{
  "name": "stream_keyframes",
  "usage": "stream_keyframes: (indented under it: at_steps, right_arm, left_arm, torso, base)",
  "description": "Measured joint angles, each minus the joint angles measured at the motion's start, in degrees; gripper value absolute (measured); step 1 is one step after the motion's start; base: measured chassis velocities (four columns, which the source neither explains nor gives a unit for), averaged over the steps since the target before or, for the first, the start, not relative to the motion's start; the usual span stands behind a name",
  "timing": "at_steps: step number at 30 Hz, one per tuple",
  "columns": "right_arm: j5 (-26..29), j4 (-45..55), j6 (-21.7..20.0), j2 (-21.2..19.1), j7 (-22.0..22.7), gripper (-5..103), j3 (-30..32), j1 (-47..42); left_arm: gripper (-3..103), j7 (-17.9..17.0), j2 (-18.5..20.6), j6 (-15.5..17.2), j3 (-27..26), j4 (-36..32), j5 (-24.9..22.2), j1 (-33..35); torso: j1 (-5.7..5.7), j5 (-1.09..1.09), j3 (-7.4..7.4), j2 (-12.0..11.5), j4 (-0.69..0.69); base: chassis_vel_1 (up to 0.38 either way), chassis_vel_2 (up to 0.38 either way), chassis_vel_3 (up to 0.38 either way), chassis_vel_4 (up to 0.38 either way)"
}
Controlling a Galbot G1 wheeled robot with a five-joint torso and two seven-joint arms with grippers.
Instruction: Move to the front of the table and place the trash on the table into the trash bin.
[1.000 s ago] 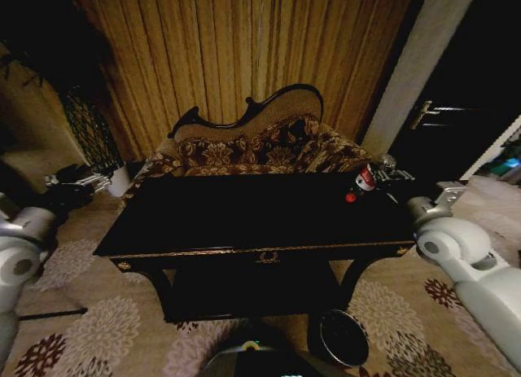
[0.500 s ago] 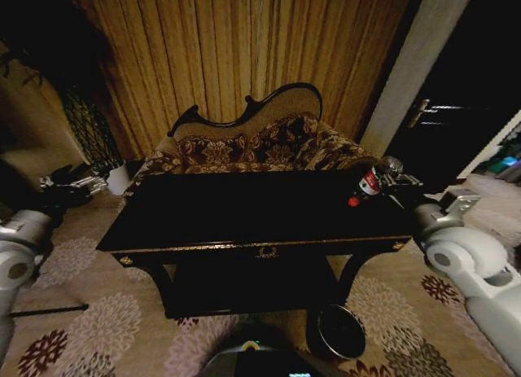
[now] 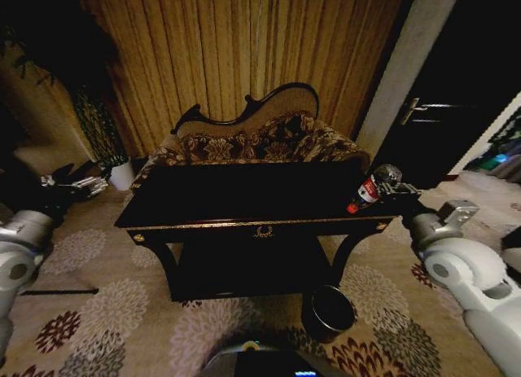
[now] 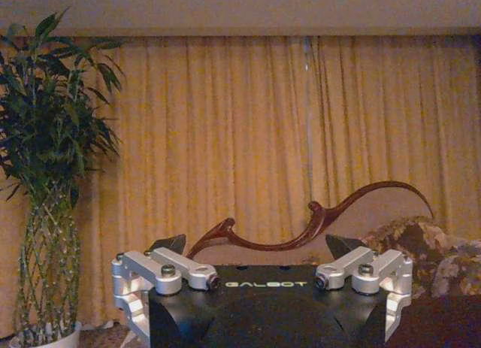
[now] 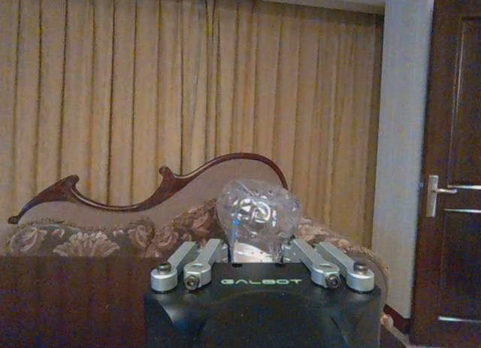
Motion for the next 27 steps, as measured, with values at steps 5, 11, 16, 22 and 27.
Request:
stream_keyframes:
  at_steps: [5,11,16,22,27]
  right_arm:
    - [-1.2,-0.5,0.9,0.9,-0.1,27,-1.5,0.4]
    - [-4.7,-3.0,2.2,4.6,-1.4,27,-5.8,0.7]
    - [-9.8,-7.8,3.4,8.8,-3.3,27,-9.3,0.0]
    - [-15.3,-18.8,6.4,14.6,-5.5,27,-15.0,0.9]
    - [-16.8,-26.6,8.0,19.1,-6.9,27,-18.3,3.9]
  left_arm:
    - [100,-0.1,-0.1,-0.4,0.3,0.0,0.1,0.0]
    - [100,-0.2,-0.7,-0.4,1.3,-0.3,1.0,-0.3]
    - [100,-0.3,-1.5,-0.4,1.8,-1.1,1.4,-0.4]
    - [100,-0.4,-2.6,-0.2,2.3,-1.5,2.1,-1.5]
    - [100,-1.1,-3.9,1.0,3.1,-3.1,2.3,-2.2]
  torso:
    - [0.00,-0.01,-0.01,0.0,0.00]
    - [-0.04,-0.01,-0.03,0.0,0.02]
    - [0.03,0.00,0.01,0.0,-0.01]
    - [0.03,0.00,0.01,0.0,-0.01]
    - [-0.01,0.00,-0.01,0.0,0.00]
  base:
    - [0.170,-0.166,-0.158,0.155]
    - [0.106,-0.076,-0.051,0.075]
    - [0.010,-0.004,-0.008,0.007]
    - [0.000,0.000,0.000,0.000]
    - [0.000,0.000,0.000,0.000]
